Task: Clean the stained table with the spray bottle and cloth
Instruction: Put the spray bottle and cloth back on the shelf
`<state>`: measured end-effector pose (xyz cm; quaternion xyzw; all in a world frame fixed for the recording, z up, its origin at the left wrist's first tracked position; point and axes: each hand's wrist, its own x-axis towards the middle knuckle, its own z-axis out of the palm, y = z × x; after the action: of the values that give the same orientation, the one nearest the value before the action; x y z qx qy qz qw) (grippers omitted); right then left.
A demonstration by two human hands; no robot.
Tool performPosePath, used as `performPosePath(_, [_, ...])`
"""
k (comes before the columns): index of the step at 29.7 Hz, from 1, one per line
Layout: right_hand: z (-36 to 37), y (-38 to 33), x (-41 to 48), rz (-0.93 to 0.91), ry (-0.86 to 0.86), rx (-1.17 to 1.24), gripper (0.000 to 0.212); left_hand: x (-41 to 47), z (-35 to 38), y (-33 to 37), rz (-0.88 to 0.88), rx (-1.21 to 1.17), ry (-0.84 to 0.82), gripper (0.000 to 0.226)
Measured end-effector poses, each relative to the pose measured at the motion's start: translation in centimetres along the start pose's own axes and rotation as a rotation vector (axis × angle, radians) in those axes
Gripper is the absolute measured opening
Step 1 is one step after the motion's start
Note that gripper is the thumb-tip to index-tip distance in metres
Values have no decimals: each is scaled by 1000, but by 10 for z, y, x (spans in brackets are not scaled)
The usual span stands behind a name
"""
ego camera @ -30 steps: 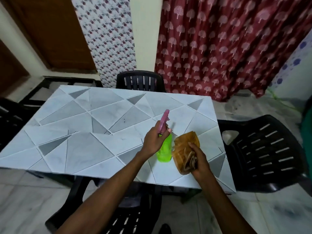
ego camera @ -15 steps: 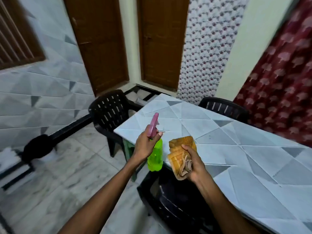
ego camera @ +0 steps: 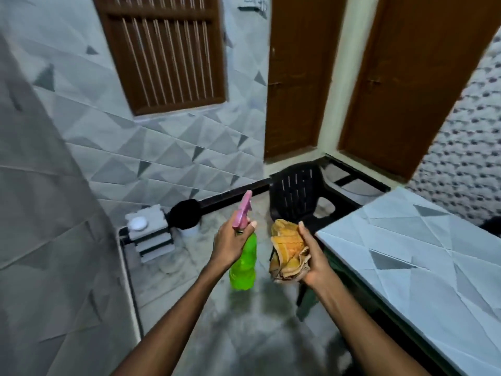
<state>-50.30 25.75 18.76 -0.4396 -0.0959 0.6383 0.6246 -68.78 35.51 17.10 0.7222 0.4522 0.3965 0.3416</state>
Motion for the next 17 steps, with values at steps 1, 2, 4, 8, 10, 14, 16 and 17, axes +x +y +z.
performPosePath(1, [21,7,18,27,5,-56,49,12,-20,-15,-16,-6,30,50])
performPosePath(2, [42,12,39,51,-8,-87,46,24,-39,-30,-42,-12,40,49])
performPosePath(4, [72,22,73,107,-54,-165,34,43,-66,-48,-40,-11,53,49])
performPosePath(8, [144,38,146,204,-104,-289,25,90,-128,-86,-83,25,162,47])
performPosePath(10, [175,41,175,210,-100,-340,28,113,-152,-98,-69,36,180,52])
performPosePath(14, [256,51,259,325,-166,-374,34,183,-222,-133,-62,31,260,52])
performPosePath(16, [292,53,295,346,-196,-390,37,218,-252,-154,-71,58,280,64])
performPosePath(17, [323,60,331,353,-188,-398,38,247,-278,-171,-105,64,328,66])
